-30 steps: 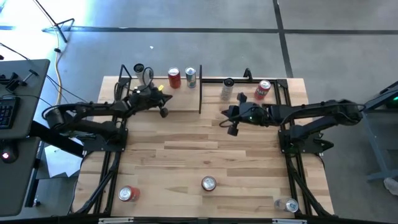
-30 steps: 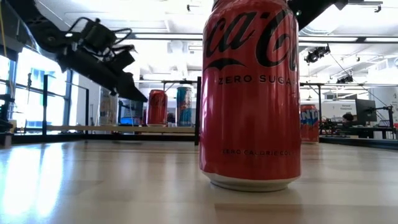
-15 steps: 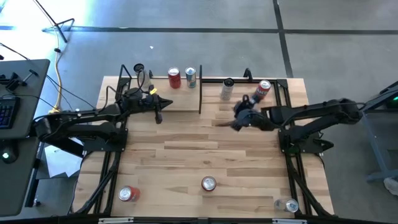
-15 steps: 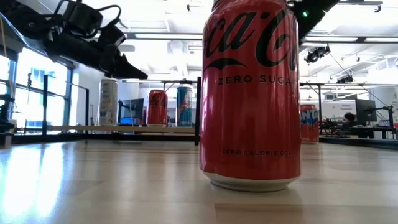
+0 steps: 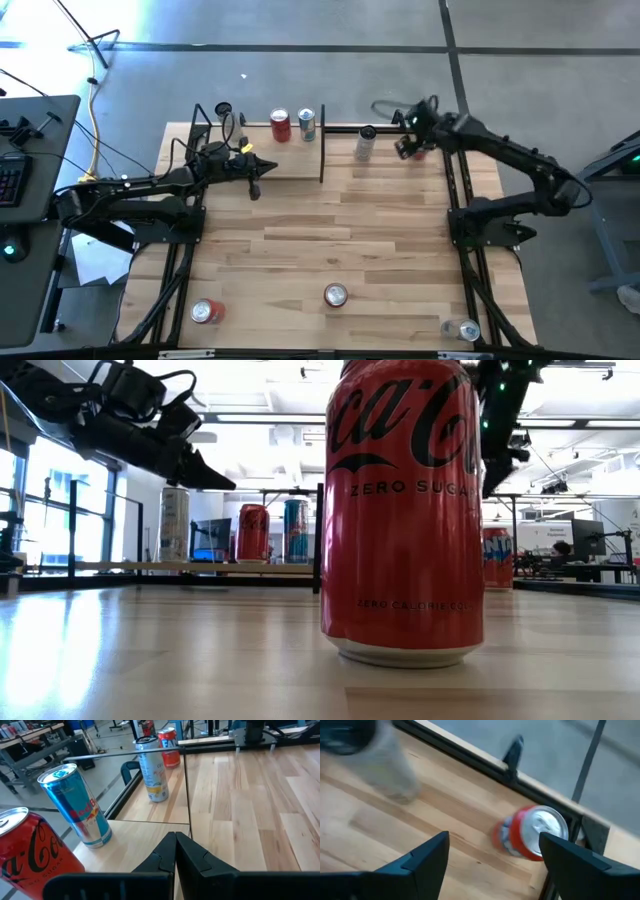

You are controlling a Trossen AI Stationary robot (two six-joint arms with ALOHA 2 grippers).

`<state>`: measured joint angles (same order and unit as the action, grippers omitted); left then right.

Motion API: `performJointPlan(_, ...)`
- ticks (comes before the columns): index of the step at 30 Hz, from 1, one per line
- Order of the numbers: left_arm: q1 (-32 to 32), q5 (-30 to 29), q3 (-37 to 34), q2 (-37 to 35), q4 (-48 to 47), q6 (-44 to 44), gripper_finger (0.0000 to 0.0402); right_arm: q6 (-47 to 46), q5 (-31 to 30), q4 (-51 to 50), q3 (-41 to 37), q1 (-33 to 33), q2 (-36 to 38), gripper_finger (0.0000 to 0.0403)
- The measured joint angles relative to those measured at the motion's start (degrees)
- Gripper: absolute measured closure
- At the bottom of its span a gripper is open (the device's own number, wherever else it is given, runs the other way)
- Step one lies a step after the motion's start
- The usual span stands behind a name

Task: Place canned beverage on shelf
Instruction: Put the top orange soda can on the shelf

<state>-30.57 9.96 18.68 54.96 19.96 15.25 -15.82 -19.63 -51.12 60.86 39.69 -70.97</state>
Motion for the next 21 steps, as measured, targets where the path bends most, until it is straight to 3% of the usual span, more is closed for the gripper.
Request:
performJointPlan(3,0.0,0.0,0.0,0.0,-0.07,0.0,0.0401,2.3,4.38,-0.38,0.26,6.97,-1.78,0.0107)
performJointPlan(8,-0.02,0.0,0.0,0.0,-0.47,-0.29,0.0401,4.94,4.91,-0.33,0.26,14.06,-5.45,0.0108)
performJointPlan(21,-0.02,0.0,0.0,0.0,-0.86,-1.09,0.0401,7.27,11.07,2.05,0.4,19.87,-11.85,0.0108)
